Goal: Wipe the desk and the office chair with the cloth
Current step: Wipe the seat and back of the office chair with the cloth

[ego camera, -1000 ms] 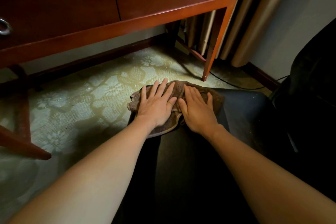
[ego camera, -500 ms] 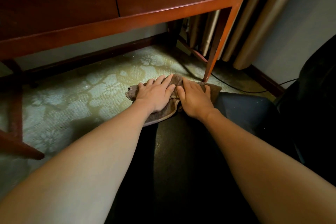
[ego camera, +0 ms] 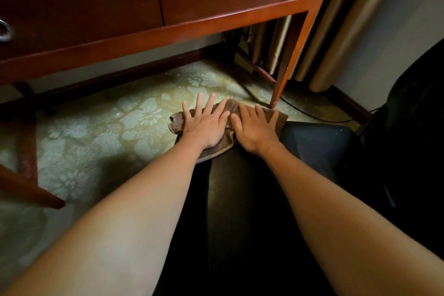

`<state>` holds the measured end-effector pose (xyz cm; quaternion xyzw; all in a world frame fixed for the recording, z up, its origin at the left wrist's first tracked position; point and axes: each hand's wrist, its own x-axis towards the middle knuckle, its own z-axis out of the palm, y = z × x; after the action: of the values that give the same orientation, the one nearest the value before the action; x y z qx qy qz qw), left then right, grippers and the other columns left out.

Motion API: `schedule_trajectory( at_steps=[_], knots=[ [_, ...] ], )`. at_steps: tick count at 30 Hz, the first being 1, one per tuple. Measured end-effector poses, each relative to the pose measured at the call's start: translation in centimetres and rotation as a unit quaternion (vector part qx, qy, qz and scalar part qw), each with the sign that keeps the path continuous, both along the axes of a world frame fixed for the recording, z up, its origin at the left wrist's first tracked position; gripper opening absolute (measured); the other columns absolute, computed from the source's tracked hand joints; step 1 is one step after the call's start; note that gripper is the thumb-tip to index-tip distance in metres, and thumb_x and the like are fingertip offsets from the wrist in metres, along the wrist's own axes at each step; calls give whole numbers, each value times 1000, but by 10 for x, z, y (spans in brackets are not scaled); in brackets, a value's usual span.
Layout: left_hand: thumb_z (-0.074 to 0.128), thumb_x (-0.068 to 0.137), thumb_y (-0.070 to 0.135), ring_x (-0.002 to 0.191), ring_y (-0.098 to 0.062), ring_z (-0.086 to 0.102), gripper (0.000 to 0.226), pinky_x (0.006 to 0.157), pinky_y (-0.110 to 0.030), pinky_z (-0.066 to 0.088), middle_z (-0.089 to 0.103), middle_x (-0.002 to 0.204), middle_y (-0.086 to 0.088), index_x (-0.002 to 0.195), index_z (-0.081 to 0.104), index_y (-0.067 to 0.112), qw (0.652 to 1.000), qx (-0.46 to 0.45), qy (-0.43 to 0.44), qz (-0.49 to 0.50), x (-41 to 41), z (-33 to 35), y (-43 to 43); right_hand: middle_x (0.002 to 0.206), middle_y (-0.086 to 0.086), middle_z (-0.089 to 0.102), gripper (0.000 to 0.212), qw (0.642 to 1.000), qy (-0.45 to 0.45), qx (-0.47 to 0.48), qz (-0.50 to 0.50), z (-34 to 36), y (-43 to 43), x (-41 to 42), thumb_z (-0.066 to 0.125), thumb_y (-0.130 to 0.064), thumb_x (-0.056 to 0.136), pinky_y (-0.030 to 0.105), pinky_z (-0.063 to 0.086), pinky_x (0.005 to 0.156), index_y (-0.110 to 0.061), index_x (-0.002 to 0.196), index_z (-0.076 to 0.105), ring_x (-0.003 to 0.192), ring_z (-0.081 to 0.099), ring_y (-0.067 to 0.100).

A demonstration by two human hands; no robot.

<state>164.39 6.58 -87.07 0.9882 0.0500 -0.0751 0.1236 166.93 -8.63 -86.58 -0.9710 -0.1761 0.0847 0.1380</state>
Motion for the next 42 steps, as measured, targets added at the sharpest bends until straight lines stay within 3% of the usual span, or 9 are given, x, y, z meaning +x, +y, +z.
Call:
schedule_trajectory(
  at_steps=[11, 25, 33, 42],
  knots=[
    [10, 107, 44, 153, -24, -17, 55, 118, -64, -12, -13, 168, 8, 157, -12, 40, 1000, 25, -7, 11, -21, 1, 0, 166, 1, 16, 77, 999, -12, -47, 21, 5, 3, -22, 15, -69, 99, 63, -5, 118, -23, 161, 9, 152, 10, 27],
    [5, 106, 48, 150, -19, -26, 57, 121, -58, -12, -24, 165, 11, 158, -15, 33, 1000, -7, -16, 8, -86, 3, 11, 167, -4, -19, 79, 994, 11, -75, 81, 10, 7, -75, 23, -63, 99, 62, -12, 118, -27, 159, -16, 152, -20, 26],
    [11, 108, 38, 150, -20, -27, 56, 121, -58, -7, -26, 164, 11, 158, -15, 31, 1000, -9, -11, 0, -126, 7, -4, 167, -3, -18, 78, 994, 32, -71, 75, 15, -4, -112, 26, -57, 101, 63, -10, 117, -24, 158, -16, 153, -19, 26],
    [12, 109, 40, 152, -15, -20, 55, 123, -53, -6, -14, 167, 13, 159, -8, 34, 998, -52, 27, 7, -175, 17, -5, 167, -4, -17, 76, 992, 59, -71, 87, 22, -11, -159, 26, -56, 102, 64, -8, 117, -25, 159, -15, 153, -18, 25]
  ],
)
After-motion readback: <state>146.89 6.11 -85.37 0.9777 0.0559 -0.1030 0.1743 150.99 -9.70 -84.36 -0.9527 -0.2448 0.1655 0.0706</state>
